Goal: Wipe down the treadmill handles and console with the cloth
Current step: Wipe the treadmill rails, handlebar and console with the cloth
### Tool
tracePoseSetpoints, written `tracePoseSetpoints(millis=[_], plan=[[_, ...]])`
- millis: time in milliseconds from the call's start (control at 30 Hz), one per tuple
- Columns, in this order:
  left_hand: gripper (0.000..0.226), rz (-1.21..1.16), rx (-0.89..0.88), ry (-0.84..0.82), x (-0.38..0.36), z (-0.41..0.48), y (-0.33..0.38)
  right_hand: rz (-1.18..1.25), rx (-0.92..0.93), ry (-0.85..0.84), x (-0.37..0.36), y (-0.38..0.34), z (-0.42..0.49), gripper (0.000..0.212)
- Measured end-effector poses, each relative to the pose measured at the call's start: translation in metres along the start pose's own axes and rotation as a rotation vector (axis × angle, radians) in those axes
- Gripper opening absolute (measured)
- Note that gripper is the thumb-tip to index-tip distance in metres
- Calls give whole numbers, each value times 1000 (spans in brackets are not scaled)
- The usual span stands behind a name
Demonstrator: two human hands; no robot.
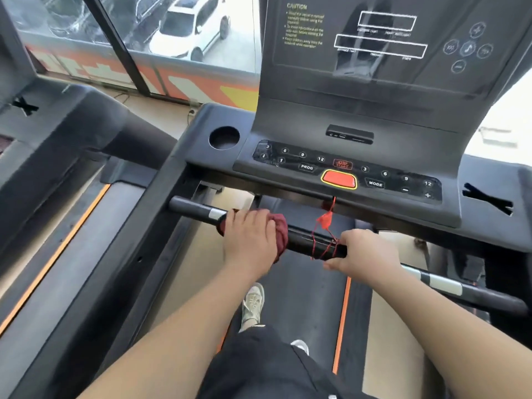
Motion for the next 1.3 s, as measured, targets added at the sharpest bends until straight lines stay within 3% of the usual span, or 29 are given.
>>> tracePoseSetpoints(millis=[133,267,400,467,600,733,800,867,933,1100,1200,1300], plan=[[42,-201,-196,62,-26,-17,79,-3,-24,21,-2,-1,1,50],[49,-127,-435,-37,-20,-10,24,-26,-2,41,-2,-3,-1,51],[39,-72,10,40,-3,-2,-56,-20,0,25,-2,-3,-1,49],[36,-25,131,62,3,-3,-35,-30,-9,24,0,-3,1,51],[30,-198,-160,86,-24,-22,75,-50,-11,9,3,-4,0,47],[44,-174,-431,45,-26,-17,40,-33,-12,2,4,-5,-2,47],[40,-104,-330,-76,-19,-1,-1,-36,-13,-6,3,-5,-2,53],[36,-34,-102,-72,-9,12,-24,-31,-18,-15,3,-4,-2,52],[39,18,20,-59,-5,13,-6,-15,-24,-12,3,-4,-2,51],[47,-180,-191,80,-25,-23,72,-2,-14,62,-2,3,-6,46],[48,-132,-338,99,-23,-25,44,7,16,20,-7,5,-3,52],[40,-102,-308,133,-9,-19,-10,95,52,-38,-4,2,1,65]])
Point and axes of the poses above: each hand's wrist, its own z-axis towards the middle knuckle, its own x-axis out of the back of the hand, y = z × x, the point moved 5 cm from there along z, towards the middle knuckle, and after that the axes turned 12 degrees about -x, right-handed, at the moved point
